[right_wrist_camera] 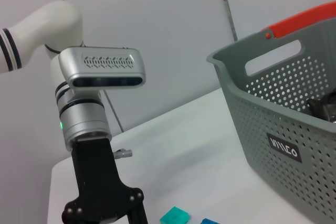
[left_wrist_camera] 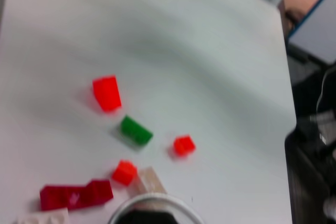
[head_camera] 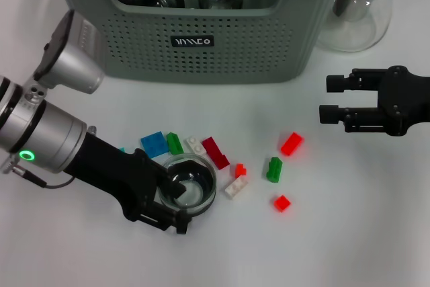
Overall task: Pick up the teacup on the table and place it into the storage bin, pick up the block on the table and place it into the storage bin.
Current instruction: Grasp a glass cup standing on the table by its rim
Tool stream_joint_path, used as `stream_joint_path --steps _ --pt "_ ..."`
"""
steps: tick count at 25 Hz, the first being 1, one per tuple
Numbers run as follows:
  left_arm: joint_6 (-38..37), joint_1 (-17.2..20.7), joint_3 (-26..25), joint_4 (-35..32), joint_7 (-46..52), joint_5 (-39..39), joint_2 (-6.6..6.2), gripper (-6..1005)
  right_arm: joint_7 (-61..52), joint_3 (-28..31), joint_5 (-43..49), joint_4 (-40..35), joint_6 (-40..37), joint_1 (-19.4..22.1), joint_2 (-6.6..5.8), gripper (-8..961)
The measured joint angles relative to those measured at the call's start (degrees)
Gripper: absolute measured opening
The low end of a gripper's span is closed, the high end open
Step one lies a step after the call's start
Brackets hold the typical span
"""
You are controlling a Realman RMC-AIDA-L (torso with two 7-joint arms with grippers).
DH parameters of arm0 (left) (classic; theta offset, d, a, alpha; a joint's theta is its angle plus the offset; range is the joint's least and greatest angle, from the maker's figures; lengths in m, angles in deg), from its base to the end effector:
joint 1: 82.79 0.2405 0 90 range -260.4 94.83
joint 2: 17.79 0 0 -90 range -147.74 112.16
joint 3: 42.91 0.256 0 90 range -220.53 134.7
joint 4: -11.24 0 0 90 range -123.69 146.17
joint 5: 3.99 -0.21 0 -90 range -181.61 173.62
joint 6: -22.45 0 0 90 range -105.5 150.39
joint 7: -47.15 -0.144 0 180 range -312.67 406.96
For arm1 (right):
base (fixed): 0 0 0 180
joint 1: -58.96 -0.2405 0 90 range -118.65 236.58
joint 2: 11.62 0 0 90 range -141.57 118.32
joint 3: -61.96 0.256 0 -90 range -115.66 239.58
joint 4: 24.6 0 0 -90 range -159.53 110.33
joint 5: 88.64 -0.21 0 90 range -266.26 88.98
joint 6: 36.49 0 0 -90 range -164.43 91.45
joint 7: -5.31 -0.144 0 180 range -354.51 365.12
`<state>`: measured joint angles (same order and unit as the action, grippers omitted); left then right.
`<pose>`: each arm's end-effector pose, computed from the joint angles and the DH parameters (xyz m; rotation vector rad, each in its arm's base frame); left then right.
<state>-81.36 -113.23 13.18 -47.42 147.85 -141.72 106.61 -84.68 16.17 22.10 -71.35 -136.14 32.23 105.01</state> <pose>-0.2311 0.2892 -0.0258 2.9281 0.6502 -0.0251 0.2512 0.3112 0.0301 -2.8592 0.6802 0.7274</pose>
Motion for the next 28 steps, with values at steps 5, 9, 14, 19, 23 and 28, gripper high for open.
stream_joint_path --steps 5,9,14,19,23,28 --pt "0.26 -0.59 1.28 -3.15 2.10 -3.59 -0.04 567 -0.01 0.00 0.05 0.00 0.04 -0.16 0.00 726" --pt "-0.09 -1.08 3.20 -5.47 3.23 -6.03 -0.09 567 -0.01 0.00 0.08 0.00 0.14 -0.41 0.00 726" --pt "-0.17 -1.53 4.14 -7.16 4.50 -8.75 -0.08 567 -0.01 0.00 0.10 0.00 0.34 -0.47 0.00 726" --pt "-0.43 -1.53 4.20 -9.18 5.64 -10.41 -0.12 567 -0.01 0.19 0.08 0.00 0.46 -0.68 0.00 726" --pt "-0.41 -1.66 4.58 -9.90 6.80 -12.28 -0.15 567 -0.14 0.27 0.05 0.00 0.51 -0.99 0.00 726" --pt "-2.30 -1.39 4.65 -12.28 6.80 -10.67 0.06 567 -0.19 0.35 0.00 0.00 0.52 -1.18 0.00 726"
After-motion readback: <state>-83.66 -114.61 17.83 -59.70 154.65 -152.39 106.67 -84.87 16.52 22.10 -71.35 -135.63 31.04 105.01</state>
